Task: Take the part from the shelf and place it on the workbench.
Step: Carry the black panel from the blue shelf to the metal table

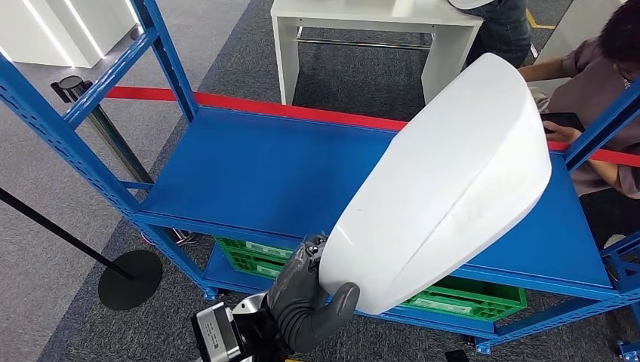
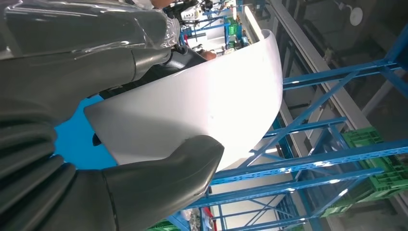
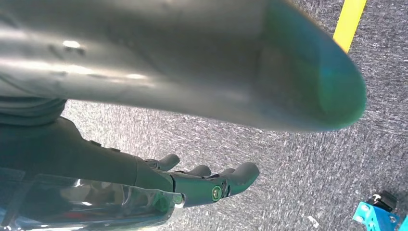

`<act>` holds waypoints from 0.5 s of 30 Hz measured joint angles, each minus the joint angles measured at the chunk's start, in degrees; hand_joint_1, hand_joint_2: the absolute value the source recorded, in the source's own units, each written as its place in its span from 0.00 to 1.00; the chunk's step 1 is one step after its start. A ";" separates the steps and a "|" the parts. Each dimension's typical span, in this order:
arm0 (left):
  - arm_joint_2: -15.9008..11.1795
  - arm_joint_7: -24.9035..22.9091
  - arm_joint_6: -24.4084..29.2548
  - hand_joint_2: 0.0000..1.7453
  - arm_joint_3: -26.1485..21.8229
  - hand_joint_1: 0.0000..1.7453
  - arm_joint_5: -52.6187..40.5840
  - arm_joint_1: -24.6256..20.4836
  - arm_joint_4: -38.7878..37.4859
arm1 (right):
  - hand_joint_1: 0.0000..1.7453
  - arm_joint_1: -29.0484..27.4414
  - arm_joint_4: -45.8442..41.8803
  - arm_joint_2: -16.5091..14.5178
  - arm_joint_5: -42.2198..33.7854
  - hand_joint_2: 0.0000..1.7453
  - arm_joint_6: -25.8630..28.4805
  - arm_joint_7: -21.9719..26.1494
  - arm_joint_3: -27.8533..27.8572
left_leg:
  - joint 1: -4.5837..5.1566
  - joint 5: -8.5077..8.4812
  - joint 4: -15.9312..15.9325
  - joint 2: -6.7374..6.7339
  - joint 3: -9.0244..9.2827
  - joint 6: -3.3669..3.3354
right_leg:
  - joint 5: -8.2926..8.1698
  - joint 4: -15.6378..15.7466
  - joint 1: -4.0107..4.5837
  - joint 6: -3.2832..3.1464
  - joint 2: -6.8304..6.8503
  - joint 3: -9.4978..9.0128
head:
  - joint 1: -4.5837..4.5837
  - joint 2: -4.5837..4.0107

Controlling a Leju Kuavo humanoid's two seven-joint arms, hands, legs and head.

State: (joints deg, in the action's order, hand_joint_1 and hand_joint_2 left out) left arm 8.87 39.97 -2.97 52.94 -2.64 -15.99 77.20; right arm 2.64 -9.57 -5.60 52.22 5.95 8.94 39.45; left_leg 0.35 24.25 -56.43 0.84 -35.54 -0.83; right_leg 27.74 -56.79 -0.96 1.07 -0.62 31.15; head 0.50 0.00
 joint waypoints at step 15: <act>-0.02 0.01 -1.66 1.00 -0.51 1.00 -0.22 0.02 -0.32 | 0.00 0.05 0.00 -0.07 0.02 0.00 -0.22 0.02 0.01 | 0.22 0.31 -0.24 0.06 -0.01 -0.40 | 0.05 0.09 -0.21 0.22 0.00 -0.10 | 0.06 0.00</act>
State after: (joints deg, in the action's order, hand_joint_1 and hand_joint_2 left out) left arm 8.86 39.98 -4.62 52.43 -2.86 -15.97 76.88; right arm 2.69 -9.57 -5.67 52.24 5.73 8.96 39.46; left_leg 0.57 24.56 -56.68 0.90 -35.55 -1.23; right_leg 27.79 -56.70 -1.17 1.29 -0.62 31.05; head 0.56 0.00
